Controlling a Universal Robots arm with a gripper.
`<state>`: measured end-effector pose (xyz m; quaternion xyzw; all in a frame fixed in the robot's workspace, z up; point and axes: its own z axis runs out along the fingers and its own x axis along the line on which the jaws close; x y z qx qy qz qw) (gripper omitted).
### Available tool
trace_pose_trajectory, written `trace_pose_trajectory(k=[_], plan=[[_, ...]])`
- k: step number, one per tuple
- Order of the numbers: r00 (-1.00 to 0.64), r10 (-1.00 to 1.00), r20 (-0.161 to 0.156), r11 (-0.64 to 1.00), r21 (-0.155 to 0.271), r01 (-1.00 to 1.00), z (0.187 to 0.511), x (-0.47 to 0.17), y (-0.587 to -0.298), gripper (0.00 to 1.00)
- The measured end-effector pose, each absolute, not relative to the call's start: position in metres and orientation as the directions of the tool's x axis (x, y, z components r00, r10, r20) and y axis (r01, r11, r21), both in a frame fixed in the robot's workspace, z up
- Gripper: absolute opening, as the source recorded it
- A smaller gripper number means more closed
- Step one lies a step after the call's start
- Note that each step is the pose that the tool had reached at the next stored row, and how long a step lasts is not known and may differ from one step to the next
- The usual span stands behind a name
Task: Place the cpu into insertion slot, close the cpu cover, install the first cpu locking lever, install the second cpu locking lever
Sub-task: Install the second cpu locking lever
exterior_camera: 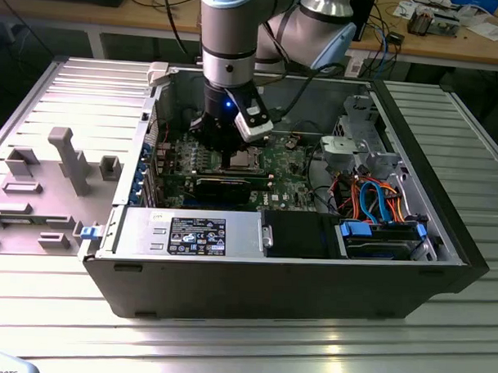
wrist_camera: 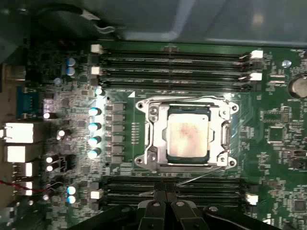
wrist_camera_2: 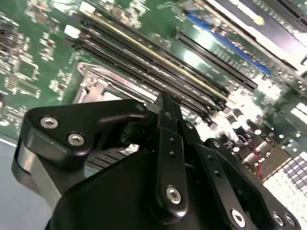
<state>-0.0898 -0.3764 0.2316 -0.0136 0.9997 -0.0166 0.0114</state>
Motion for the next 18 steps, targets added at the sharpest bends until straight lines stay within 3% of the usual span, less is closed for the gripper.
trace_pose_trajectory(k=[18], plan=[[-0.999, -0.038, -0.023, 0.999, -0.001, -0.038, 0.239, -0.100, -0.386, 0.11]])
